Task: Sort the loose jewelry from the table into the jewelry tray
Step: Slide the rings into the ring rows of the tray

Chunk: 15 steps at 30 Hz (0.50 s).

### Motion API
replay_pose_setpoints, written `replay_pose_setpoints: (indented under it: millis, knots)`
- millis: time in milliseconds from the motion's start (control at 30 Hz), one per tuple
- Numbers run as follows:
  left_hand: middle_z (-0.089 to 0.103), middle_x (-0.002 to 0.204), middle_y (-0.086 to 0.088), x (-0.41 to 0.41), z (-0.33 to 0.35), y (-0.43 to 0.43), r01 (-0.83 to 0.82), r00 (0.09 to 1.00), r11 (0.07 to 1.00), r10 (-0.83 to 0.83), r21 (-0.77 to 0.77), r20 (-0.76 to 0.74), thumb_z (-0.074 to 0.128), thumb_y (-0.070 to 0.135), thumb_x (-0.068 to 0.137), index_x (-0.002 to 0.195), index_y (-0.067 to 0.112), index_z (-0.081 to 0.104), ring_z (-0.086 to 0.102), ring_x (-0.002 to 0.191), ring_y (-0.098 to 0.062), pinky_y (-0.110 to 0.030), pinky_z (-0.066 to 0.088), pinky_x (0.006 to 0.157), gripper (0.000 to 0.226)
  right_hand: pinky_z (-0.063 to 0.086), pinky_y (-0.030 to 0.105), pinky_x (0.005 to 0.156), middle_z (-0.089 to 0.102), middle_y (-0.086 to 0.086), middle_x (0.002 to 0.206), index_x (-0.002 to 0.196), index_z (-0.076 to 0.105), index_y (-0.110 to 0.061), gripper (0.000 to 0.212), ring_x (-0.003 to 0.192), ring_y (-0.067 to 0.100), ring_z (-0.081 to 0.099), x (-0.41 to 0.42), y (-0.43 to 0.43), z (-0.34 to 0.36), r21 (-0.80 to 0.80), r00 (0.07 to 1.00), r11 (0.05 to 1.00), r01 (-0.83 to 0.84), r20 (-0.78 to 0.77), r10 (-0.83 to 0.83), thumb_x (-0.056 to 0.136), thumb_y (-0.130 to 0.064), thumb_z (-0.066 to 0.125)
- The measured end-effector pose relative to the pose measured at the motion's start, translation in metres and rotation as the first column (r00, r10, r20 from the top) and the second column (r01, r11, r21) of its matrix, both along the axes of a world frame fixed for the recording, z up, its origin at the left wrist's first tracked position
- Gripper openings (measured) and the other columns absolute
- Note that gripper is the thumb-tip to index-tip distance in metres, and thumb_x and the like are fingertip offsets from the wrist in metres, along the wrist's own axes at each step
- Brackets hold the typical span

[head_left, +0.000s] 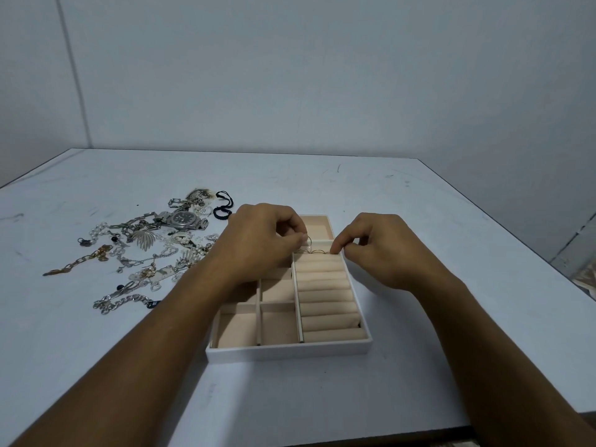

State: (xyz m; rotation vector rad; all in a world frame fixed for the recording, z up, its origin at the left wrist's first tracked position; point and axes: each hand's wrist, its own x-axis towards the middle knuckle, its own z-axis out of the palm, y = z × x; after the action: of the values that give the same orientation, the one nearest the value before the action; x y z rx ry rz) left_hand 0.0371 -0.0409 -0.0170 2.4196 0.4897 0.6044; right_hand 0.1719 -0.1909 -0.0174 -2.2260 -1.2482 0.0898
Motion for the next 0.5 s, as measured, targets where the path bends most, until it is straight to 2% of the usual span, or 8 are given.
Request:
replay_pose_setpoints:
  millis: [233,500]
  knots:
    - [0.071,0.08,0.007,-0.0002,0.0009,-0.001,0.018,1.0,1.0,-0.018,0.002,-0.001,0.071,0.027,0.084,0.083,0.023,0.072,0.048,0.045,0.014,-0.005,0.032,0.048,0.004,0.045,0.021,0.071,0.063,-0.011,0.093,0.083,0.077,-0.031,0.032,0.081,0.008,0.056,0.0018,-0.0004,-0.0014,0.029,1.0,1.0,0.0,0.002,0.0,0.088,-0.009,0.055]
    - [0.07,0.076,0.011,0.0001,0.0013,0.0012,0.016,0.999,0.999,-0.015,0.028,-0.038,0.074,0.025,0.08,0.077,0.026,0.074,0.054,0.058,0.011,-0.005,0.032,0.054,0.003,0.039,0.012,0.064,0.063,-0.017,0.093,0.082,0.071,-0.032,0.029,0.08,0.005,0.058,0.006,-0.0054,0.0004,0.162,0.996,0.984,0.076,-0.06,-0.067,0.088,-0.009,0.055]
